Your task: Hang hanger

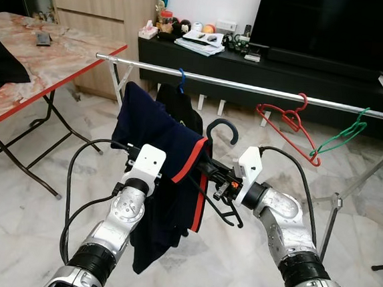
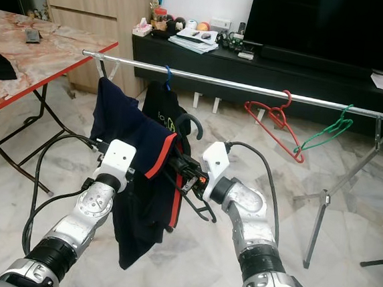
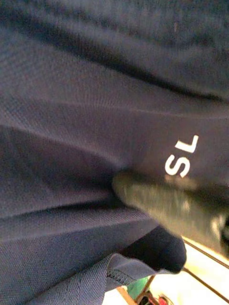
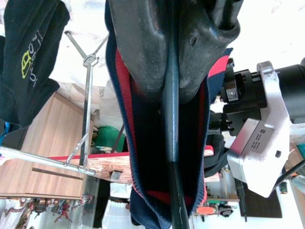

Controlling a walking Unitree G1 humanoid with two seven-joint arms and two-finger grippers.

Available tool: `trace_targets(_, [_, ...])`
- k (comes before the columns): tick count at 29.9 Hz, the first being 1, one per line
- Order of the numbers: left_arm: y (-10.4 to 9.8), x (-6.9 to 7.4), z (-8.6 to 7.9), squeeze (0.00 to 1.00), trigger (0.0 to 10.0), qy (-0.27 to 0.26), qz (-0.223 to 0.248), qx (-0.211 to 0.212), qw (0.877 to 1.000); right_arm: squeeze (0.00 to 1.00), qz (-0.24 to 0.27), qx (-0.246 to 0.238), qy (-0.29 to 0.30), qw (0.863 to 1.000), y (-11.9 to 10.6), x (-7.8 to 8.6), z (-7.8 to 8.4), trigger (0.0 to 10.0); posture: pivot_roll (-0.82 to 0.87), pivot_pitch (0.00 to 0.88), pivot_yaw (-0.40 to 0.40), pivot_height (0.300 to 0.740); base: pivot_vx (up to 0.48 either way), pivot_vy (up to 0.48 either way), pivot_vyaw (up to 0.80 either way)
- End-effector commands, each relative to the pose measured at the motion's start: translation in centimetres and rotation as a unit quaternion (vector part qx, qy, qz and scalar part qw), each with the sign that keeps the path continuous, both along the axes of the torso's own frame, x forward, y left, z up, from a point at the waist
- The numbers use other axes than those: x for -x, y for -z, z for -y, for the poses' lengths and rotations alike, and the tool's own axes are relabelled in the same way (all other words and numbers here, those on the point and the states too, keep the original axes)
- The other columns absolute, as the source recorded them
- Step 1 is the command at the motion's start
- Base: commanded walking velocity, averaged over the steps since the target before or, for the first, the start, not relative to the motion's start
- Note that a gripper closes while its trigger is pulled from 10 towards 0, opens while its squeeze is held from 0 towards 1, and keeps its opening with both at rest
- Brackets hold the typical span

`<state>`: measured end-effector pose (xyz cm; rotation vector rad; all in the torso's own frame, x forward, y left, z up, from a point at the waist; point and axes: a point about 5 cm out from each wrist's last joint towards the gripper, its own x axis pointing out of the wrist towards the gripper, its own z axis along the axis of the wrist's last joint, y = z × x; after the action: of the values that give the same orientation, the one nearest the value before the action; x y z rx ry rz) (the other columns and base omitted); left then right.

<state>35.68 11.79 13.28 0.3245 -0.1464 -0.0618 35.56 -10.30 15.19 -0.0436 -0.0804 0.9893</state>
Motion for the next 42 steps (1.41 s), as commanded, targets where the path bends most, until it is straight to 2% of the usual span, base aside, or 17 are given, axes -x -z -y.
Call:
trace_targets(1, [0.2, -0.2, 0.2, 0.0, 0.0, 0.006, -0.013, 0.001, 1.0, 0.0, 0.021, -0.005, 0.002, 1.0, -0.9, -0.1, 0.1, 0.0, 0.09, 0.0, -0.041, 0.74, 0.0, 0.0, 0.0])
trace_targets(6, [0.2, -0.1, 0.7, 0.0, 0.0, 0.022, -0.012, -0.003, 1.0, 0.0, 0.017, -0.004, 0.004, 1.0, -0.7, 0.0, 0.2, 0.0, 0.09, 0.0, -0.04, 0.74, 0.0, 0.0, 0.0])
trace_targets(16, [0.1, -0.1, 0.6, 0.0, 0.0, 0.021, -0.012, 0.001, 1.0, 0.0, 0.009, 0.011, 0.013, 1.0, -0.1, 0.0, 0.5, 0.0, 0.09, 0.0, -0.039, 0.74, 0.0, 0.0, 0.0])
trace_targets(24, [0.2, 0.0, 0.5, 0.0, 0.0, 0.025, -0.013, 0.002, 1.0, 0.0, -0.013, 0.036, 0.025, 0.999, 1.5, 0.2, 1.1, 0.0, 0.09, 0.0, -0.039, 0.74, 0.0, 0.0, 0.0])
trace_targets(32, [0.1, 0.0, 0.2, 0.0, 0.0, 0.015, -0.007, 0.007, 1.0, 0.0, -0.048, 0.072, 0.043, 0.995, 4.3, 0.9, 2.4, 0.0, 0.09, 0.0, -0.039, 0.74, 0.0, 0.0, 0.0])
trace_targets(37, [-0.2, 0.0, -0.1, 0.0, 0.0, 0.005, 0.002, 0.011, 1.0, 0.0, -0.065, 0.124, 0.036, 0.989, 5.8, 1.4, 2.7, 0.0, 0.09, 0.0, -0.041, 0.74, 0.0, 0.0, 0.0])
trace_targets(42, [-0.4, -0.1, -0.3, 0.0, 0.0, -0.002, 0.005, 0.013, 1.0, 0.0, -0.094, 0.186, 0.004, 0.978, 7.9, 2.6, 2.8, 0.0, 0.09, 0.0, -0.039, 0.74, 0.0, 0.0, 0.0])
